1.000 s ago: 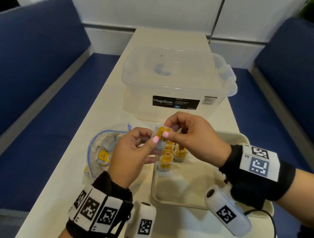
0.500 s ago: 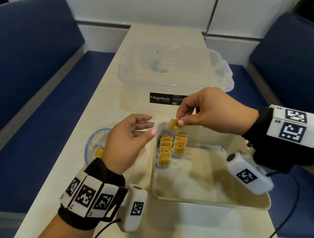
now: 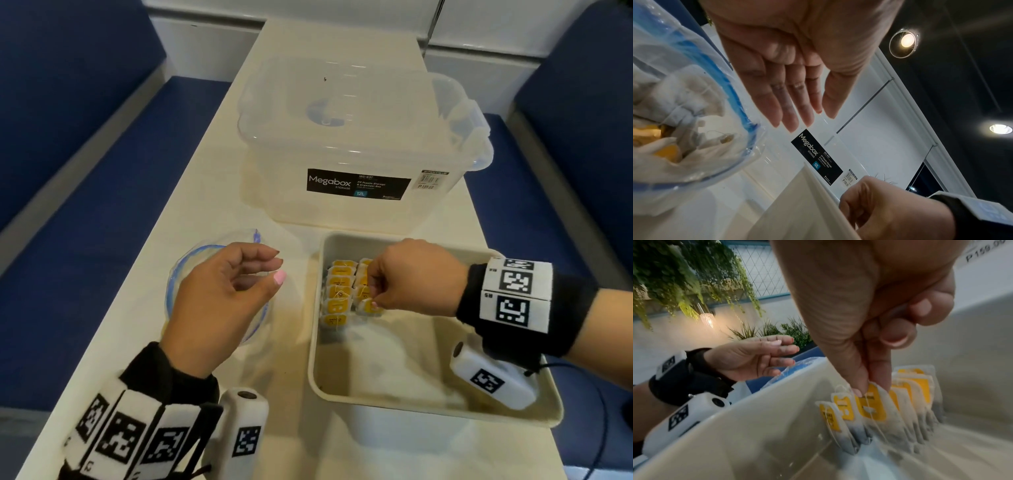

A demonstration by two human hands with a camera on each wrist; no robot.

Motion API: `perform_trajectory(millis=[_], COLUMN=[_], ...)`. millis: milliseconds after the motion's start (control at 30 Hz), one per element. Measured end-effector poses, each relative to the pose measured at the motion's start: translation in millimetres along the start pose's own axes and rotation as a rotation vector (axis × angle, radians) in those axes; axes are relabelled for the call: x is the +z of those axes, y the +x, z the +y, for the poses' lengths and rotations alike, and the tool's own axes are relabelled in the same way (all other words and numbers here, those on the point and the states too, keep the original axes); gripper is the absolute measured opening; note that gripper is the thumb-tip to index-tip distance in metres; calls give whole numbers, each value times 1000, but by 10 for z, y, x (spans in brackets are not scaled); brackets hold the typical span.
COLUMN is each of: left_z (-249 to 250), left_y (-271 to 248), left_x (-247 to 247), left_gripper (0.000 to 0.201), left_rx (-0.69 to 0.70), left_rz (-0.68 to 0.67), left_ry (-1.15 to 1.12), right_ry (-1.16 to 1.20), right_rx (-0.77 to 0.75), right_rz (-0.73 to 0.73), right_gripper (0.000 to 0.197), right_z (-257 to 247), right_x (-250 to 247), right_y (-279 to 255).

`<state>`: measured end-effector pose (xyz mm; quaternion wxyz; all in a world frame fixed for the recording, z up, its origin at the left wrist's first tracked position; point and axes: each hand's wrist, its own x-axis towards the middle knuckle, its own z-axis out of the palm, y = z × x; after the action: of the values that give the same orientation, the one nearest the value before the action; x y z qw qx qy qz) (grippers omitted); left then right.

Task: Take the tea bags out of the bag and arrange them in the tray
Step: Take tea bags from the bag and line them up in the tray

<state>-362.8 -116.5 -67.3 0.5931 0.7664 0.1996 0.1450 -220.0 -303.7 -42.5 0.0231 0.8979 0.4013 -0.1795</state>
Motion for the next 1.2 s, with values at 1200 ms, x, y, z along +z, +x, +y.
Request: perform_trajectory(millis=[1200], left_z=[-430], left_y=[-207], left_x=[-616], left_gripper=[39], left_rx=[-169], left_rz=[59], left_ry=[794], right_ry=[139], right_rx=[-354], right_rz=[78], right_gripper=[7], right_z=[-958], right_x=[-500], right_y=[446])
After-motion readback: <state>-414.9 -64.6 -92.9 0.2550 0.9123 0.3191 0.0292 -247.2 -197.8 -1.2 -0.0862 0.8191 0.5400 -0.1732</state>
